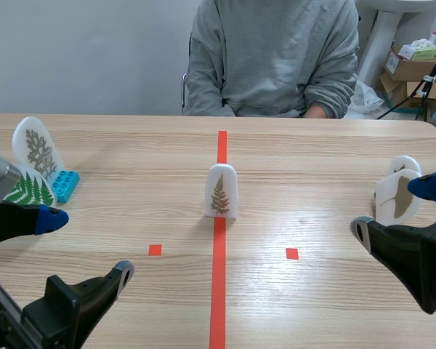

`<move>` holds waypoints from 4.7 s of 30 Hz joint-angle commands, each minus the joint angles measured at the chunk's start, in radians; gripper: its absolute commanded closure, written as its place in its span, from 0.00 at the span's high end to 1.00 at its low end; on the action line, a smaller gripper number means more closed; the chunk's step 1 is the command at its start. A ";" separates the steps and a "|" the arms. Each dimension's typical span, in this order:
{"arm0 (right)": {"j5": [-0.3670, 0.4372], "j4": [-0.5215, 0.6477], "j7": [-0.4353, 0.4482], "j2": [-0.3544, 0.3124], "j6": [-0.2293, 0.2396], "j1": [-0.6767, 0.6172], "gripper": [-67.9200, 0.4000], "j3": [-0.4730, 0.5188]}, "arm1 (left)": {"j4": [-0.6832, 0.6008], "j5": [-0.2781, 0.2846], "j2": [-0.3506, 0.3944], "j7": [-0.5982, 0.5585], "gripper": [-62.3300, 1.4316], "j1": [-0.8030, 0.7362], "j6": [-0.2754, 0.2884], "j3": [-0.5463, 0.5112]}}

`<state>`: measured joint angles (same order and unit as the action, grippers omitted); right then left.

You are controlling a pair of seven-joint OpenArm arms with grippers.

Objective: Do the leaf sorting experiment

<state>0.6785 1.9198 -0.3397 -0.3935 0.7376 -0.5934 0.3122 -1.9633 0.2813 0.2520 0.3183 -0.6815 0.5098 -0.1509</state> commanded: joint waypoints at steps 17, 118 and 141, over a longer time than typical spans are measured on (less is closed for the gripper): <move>0.013 -0.001 0.016 -0.011 0.008 0.009 0.95 0.001 | -0.002 0.013 -0.008 -0.006 1.00 0.003 0.002 -0.006; -0.023 -0.001 0.020 -0.011 0.008 0.014 0.95 0.001 | 0.857 0.014 -0.112 -0.140 0.10 0.782 0.081 0.378; -0.024 -0.001 0.019 -0.011 0.008 0.014 0.95 0.001 | 0.590 -0.004 -0.098 -0.281 0.09 0.412 -0.108 -0.167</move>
<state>0.6441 1.9179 -0.3389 -0.3935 0.7376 -0.5930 0.3122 -1.3800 0.2726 0.1505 0.0540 -0.2916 0.4007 -0.3302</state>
